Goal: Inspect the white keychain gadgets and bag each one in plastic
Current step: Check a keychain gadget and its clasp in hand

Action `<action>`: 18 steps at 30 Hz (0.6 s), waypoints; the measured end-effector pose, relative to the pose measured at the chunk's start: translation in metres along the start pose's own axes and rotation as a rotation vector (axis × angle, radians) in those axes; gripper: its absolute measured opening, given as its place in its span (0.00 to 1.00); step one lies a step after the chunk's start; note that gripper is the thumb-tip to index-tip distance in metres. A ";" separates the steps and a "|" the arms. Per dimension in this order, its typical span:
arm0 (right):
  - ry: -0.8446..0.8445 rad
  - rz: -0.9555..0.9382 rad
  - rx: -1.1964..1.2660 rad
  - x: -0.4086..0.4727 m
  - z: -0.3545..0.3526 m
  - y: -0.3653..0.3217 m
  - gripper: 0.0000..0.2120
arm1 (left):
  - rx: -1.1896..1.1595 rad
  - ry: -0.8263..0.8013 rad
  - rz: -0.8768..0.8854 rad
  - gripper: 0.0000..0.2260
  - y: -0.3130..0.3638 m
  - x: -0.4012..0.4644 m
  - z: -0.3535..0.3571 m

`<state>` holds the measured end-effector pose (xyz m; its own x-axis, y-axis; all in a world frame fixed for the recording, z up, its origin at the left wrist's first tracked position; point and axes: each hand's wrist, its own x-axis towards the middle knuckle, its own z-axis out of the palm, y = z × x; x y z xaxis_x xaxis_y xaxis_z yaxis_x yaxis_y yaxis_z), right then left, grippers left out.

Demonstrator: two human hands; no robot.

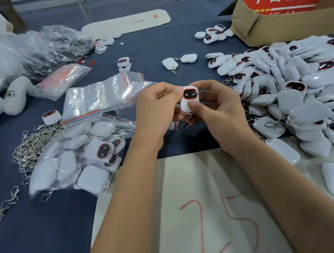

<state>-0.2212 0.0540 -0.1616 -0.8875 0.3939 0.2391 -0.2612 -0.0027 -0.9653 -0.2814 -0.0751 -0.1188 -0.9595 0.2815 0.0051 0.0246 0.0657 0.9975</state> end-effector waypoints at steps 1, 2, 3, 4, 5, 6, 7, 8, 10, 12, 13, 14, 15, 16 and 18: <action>-0.003 0.003 -0.003 0.000 0.000 0.000 0.10 | 0.041 0.016 0.039 0.08 -0.001 0.001 -0.001; -0.005 0.007 -0.013 0.000 0.000 0.001 0.10 | 0.103 0.043 0.093 0.08 -0.003 0.002 -0.001; 0.002 0.011 -0.029 0.000 0.001 0.002 0.10 | 0.188 0.083 0.157 0.08 -0.005 0.003 -0.001; 0.024 0.020 -0.044 0.001 0.001 0.003 0.10 | 0.285 0.140 0.218 0.09 -0.008 0.005 -0.001; 0.066 0.037 -0.052 0.002 0.001 0.004 0.11 | 0.376 0.210 0.269 0.09 -0.010 0.006 -0.001; 0.122 0.061 -0.050 0.003 0.001 0.005 0.11 | 0.455 0.282 0.308 0.09 -0.012 0.006 0.000; 0.179 0.084 -0.038 0.005 0.000 0.006 0.11 | 0.521 0.334 0.326 0.10 -0.013 0.005 0.000; 0.225 0.098 -0.024 0.006 -0.001 0.006 0.09 | 0.574 0.348 0.322 0.10 -0.014 0.005 0.000; 0.266 0.108 -0.006 0.008 -0.002 0.006 0.05 | 0.676 0.275 0.276 0.13 -0.018 0.005 0.000; 0.258 0.123 0.003 0.009 -0.002 0.006 0.05 | 0.763 0.191 0.219 0.15 -0.022 0.005 -0.001; 0.250 0.141 0.004 0.008 -0.002 0.005 0.05 | 0.784 0.178 0.197 0.15 -0.022 0.006 -0.002; 0.244 0.159 0.001 0.008 -0.001 0.005 0.05 | 0.789 0.181 0.184 0.13 -0.022 0.007 -0.003; 0.241 0.169 -0.007 0.007 -0.001 0.006 0.05 | 0.785 0.187 0.175 0.10 -0.021 0.007 -0.004; 0.237 0.170 -0.020 0.007 -0.001 0.006 0.05 | 0.772 0.191 0.166 0.07 -0.020 0.006 -0.004; 0.214 0.161 -0.057 0.007 -0.001 0.005 0.03 | 0.721 0.191 0.138 0.04 -0.018 0.006 -0.005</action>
<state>-0.2280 0.0574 -0.1653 -0.8140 0.5777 0.0607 -0.0966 -0.0317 -0.9948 -0.2887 -0.0790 -0.1368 -0.9647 0.1663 0.2041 0.2624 0.6701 0.6944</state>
